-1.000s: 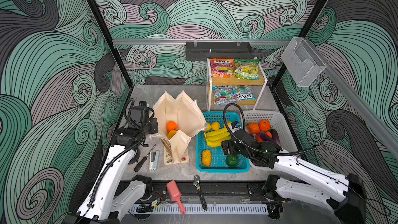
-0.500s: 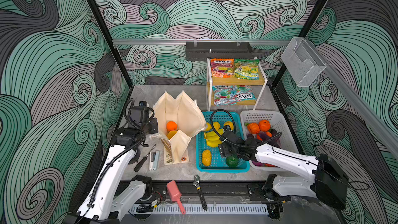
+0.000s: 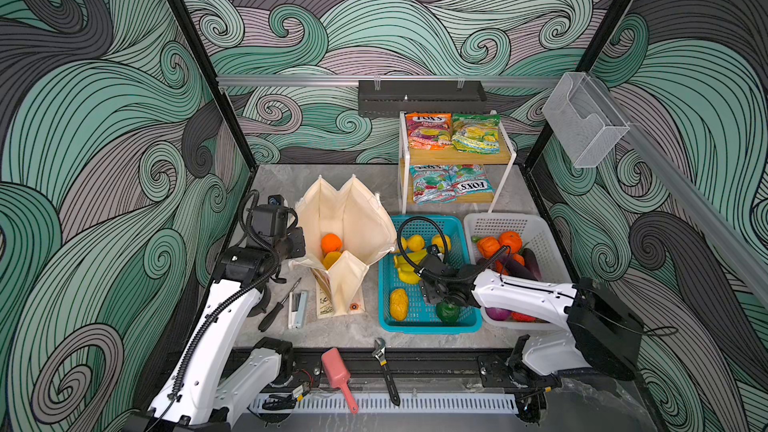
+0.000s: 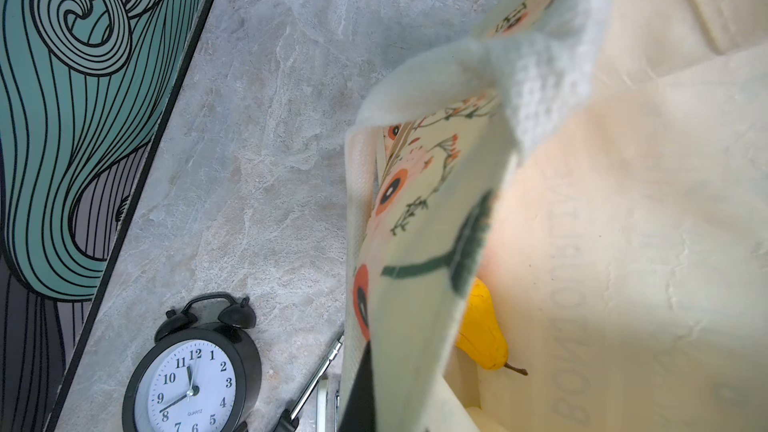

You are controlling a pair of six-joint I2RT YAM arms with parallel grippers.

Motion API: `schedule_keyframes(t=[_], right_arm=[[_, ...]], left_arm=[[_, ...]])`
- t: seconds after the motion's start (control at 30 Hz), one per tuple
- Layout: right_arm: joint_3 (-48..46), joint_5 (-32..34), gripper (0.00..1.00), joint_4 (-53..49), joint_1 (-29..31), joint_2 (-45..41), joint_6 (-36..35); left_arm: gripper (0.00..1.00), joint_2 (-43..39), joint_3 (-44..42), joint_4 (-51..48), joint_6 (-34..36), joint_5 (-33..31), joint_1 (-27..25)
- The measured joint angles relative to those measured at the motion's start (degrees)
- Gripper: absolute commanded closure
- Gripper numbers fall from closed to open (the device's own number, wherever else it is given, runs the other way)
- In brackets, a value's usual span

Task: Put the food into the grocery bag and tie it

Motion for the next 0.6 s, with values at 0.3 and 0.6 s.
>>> schedule_keyframes(t=[0.3,0.6], right_arm=[[-0.2,-0.2,0.26,3.3,0.4,2.9,1.6],[-0.2,0.0,0.39,4.4,0.8,4.4,3.0]], left_arm=[[1.0,-0.3,0.0,0.0,0.0,0.3,0.0],[1.0,-0.3,-0.1,0.0,0.0,0.6,0.0]])
